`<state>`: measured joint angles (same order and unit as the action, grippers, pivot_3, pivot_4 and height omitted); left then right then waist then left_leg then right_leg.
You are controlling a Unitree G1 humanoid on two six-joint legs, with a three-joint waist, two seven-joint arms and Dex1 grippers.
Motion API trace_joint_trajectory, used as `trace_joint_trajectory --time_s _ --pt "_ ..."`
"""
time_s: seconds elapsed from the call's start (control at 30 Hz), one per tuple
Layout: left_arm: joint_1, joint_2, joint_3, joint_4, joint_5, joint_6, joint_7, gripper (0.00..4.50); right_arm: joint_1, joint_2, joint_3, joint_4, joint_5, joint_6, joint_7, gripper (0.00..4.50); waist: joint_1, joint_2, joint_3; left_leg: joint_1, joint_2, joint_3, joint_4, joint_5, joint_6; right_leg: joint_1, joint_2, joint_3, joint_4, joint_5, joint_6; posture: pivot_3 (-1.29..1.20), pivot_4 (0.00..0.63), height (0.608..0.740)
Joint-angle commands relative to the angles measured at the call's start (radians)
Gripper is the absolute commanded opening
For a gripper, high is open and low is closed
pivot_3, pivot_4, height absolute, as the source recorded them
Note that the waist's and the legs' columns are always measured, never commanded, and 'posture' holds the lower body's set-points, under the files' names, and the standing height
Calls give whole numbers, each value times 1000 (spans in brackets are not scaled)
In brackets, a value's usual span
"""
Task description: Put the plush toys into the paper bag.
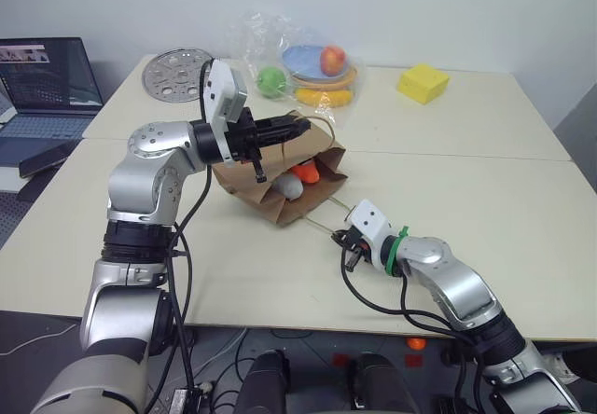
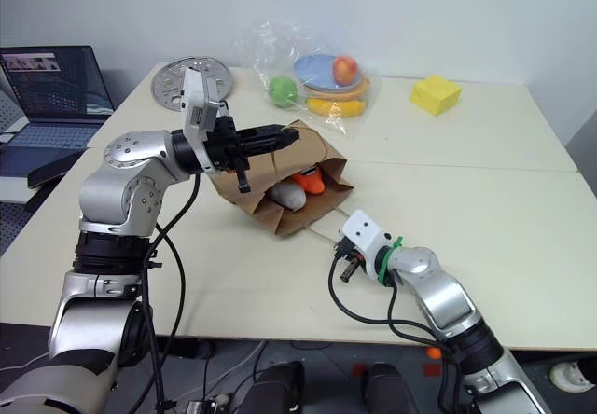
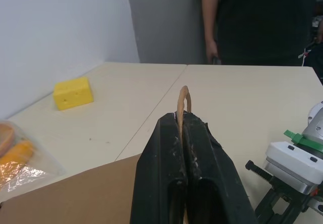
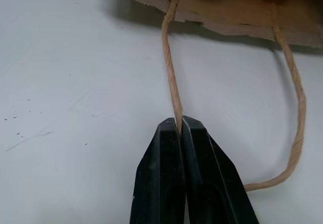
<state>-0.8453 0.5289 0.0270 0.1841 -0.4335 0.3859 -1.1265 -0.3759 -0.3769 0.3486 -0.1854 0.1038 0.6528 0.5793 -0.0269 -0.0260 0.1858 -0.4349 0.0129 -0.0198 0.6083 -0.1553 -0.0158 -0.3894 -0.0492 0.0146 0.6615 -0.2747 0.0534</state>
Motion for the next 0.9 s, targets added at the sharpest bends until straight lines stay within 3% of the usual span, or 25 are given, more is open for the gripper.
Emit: trace_joint_trajectory --time_s 0.03,0.23,0.43,0.73,0.9 --pt "-18 2 11 -28 -8 -15 6 0 -10 29 -110 -63 60 -76 -5 30 0 0 0 0 0 0 0 0 0 0 0 0 0 0 0 0 150 740" --pt "-91 -83 -18 54 35 -100 47 0 -31 76 -261 -251 160 -146 -27 30 8 0 0 0 0 0 0 0 0 0 0 -1 0 0 1 0 150 740" --pt "-199 -162 -14 182 46 -174 47 0 -108 73 -296 -365 181 -118 -78 30 12 0 0 0 -1 3 1 0 0 0 0 0 -1 1 2 0 150 740" --pt "-288 -190 12 329 35 -215 24 0 -223 97 -231 -379 130 -116 -147 30 3 0 0 0 -1 3 0 0 0 0 5 -1 0 1 2 0 150 740" --pt "-313 -199 35 349 15 -215 16 0 -249 68 -177 -383 35 -206 -156 30 1 0 0 -1 -1 2 0 0 0 -1 6 -2 1 1 2 0 150 740"
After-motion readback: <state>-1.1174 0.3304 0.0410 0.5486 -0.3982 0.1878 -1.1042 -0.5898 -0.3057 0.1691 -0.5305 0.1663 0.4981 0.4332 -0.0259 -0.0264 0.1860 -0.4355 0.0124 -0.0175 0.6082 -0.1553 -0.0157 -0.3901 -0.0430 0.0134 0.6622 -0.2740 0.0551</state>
